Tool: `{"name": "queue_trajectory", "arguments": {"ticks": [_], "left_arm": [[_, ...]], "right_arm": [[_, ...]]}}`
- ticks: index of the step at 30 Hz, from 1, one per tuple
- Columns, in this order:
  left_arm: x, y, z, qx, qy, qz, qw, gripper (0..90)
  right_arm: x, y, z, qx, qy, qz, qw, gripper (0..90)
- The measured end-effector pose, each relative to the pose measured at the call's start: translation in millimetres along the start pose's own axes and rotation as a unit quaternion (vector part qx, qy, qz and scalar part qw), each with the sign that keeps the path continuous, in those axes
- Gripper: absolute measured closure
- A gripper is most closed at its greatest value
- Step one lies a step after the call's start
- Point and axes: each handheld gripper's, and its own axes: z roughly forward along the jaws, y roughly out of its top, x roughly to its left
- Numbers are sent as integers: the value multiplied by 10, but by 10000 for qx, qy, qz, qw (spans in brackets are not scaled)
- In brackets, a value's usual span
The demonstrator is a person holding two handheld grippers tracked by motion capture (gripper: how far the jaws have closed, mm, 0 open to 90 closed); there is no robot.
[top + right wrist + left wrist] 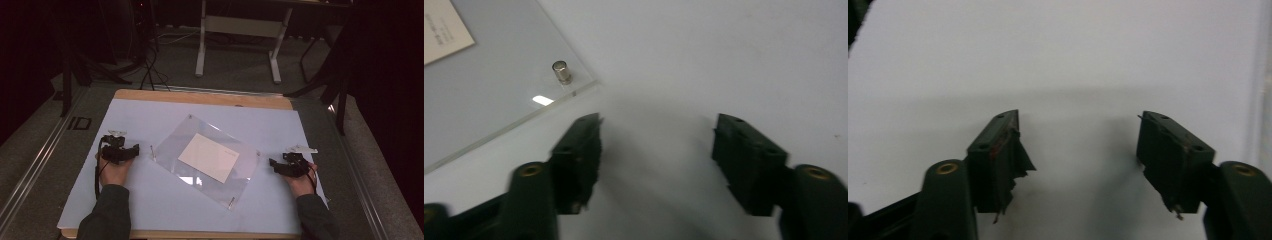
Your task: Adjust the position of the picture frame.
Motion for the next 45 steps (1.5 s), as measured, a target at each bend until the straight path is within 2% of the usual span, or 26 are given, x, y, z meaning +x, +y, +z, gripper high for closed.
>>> {"name": "queue_trajectory", "arguments": {"ticks": [3,6,9,12,14,17,19,22,25,26,27,29,32,35,36,40,44,45], "left_arm": [[15,-3,-66,-117,-212,30,9997,419],[4,-21,-145,-205,-482,145,9985,454],[-22,-53,-224,-293,-765,298,9962,455],[-57,-82,-305,-343,-999,555,9929,457],[-91,-99,-361,-469,-1149,652,9901,461],[-155,-122,-414,-546,-1287,904,9860,466],[-188,-131,-425,-544,-1336,1030,9842,469],[-212,-126,-416,-597,-1378,1042,9832,469],[-224,-120,-384,-604,-1479,1049,9816,490],[-235,-118,-364,-610,-1514,1065,9808,502],[-241,-114,-348,-613,-1494,1094,9808,516],[-251,-99,-299,-578,-1533,1068,9807,542],[-273,-71,-258,-578,-1467,1053,9819,592],[-266,-53,-240,-598,-1487,1025,9817,604],[-268,-53,-238,-604,-1481,1033,9817,604],[-261,-64,-258,-538,-1498,1067,9815,597],[-268,-96,-300,-563,-1568,1198,9787,577],[-272,-99,-303,-568,-1584,1221,9781,567]], "right_arm": [[-14,-15,-35,-59,201,19,9998,439],[16,-17,-61,-112,326,-158,9993,468],[66,-9,-70,-141,460,-324,9983,496],[133,-1,-78,-143,642,-609,9960,530],[187,1,-93,-147,852,-781,9932,569],[285,9,-120,-209,1173,-1041,9874,619],[340,15,-138,-242,1342,-1124,9843,640],[424,18,-161,-277,1546,-1252,9796,657],[508,9,-162,-219,1815,-1394,9732,657],[539,2,-160,-215,1919,-1466,9702,657],[580,-2,-160,-180,2066,-1576,9655,657],[644,-4,-167,-171,2244,-1727,9589,657],[743,4,-169,-146,2471,-1929,9495,663],[811,-3,-158,-87,2619,-2062,9428,663],[838,-9,-154,-50,2695,-2112,9396,663],[917,-29,-164,33,2842,-2262,9317,663],[964,-42,-179,58,3006,-2383,9235,663],[976,-45,-180,63,3075,-2410,9205,663]]}}
